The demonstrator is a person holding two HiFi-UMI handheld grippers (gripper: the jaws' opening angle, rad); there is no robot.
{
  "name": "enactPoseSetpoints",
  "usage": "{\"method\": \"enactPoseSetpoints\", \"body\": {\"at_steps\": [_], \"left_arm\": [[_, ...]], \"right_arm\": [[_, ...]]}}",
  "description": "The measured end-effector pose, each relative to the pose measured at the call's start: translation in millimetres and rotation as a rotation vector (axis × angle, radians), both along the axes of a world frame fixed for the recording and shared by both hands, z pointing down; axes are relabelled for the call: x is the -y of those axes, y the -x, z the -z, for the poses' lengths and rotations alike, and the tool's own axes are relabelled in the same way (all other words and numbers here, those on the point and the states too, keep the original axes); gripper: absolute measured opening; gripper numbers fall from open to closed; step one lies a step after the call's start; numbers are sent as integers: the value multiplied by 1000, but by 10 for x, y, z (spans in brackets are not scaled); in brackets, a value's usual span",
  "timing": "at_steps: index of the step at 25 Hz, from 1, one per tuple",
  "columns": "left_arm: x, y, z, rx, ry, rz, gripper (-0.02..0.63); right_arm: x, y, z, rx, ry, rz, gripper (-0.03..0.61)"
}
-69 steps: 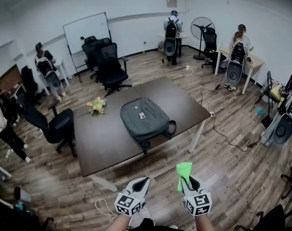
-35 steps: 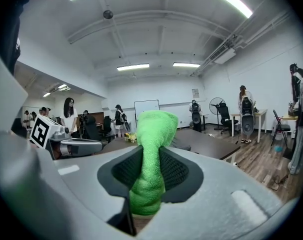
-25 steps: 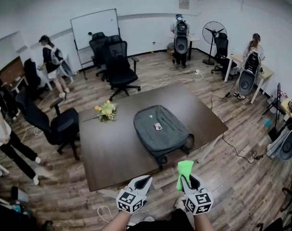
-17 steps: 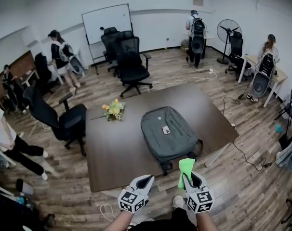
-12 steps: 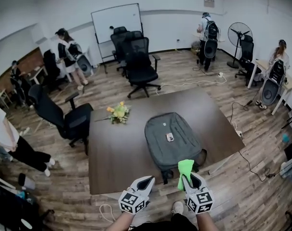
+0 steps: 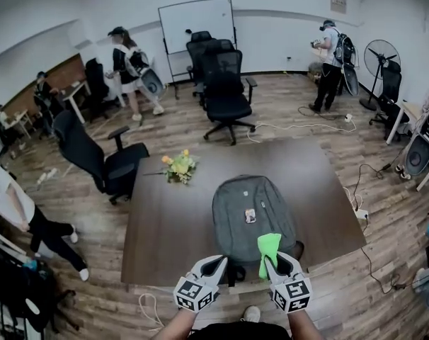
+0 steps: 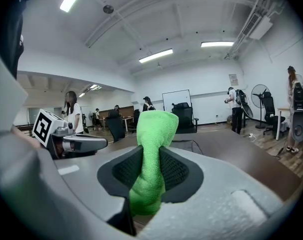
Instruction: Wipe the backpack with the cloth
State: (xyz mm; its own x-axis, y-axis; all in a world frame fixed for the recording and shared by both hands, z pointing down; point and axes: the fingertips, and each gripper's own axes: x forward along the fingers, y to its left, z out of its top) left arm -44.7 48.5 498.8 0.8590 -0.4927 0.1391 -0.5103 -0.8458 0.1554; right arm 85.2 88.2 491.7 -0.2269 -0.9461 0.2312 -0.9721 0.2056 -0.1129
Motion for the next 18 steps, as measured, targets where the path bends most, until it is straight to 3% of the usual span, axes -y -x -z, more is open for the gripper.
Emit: {"method": "enactPoseSetpoints", "body": {"at_steps": [7, 18], "left_arm": [[142, -141, -61, 18, 12, 88, 20], [500, 76, -56, 49, 34, 173, 20]], "right_arm": [[279, -233, -72, 10, 19, 91, 100], [755, -135, -115, 39, 57, 167, 100]]}}
